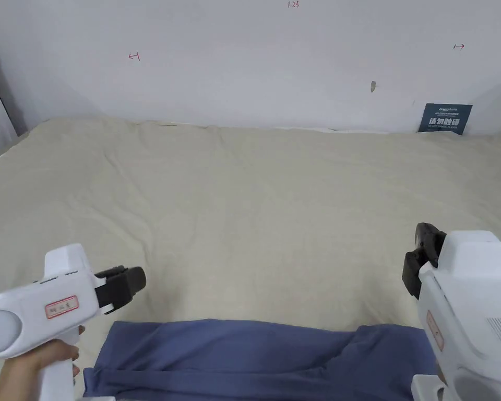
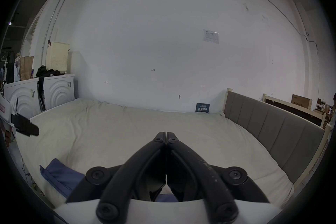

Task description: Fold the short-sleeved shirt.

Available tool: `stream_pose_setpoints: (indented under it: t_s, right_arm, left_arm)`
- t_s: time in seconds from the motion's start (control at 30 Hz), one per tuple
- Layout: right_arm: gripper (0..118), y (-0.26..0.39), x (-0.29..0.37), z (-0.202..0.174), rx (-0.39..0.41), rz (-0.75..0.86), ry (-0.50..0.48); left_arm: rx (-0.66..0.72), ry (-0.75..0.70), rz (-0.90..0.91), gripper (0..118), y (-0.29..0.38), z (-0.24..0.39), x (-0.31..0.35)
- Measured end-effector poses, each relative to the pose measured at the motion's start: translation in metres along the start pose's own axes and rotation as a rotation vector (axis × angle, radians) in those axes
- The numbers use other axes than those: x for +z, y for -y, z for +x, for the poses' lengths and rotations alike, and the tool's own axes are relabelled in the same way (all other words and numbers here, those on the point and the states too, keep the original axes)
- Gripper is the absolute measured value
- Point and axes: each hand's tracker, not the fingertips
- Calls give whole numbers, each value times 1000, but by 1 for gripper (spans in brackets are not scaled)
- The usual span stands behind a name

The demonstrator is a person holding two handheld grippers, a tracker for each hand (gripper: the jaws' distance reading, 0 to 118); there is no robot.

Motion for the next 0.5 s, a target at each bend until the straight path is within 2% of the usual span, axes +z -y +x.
stream_pose_setpoints:
  t_s: [0.27,0.4,0.43,0.47,0.5]
  right_arm:
    - [1,9,-14,-11,12,-53,-12]
    - [1,14,-24,-16,12,-84,-15]
    - [1,16,-26,-18,15,-90,-13]
    - [1,17,-28,-19,19,-97,-12]
    - [1,19,-31,-20,22,-105,-12]
  left_arm:
    - [132,87,-228,1,9,-95,-17]
    - [143,48,-268,7,18,-123,-32]
    - [146,46,-280,21,20,-128,-36]
    - [145,41,-291,42,21,-133,-42]
    - [155,39,-310,69,23,-138,-48]
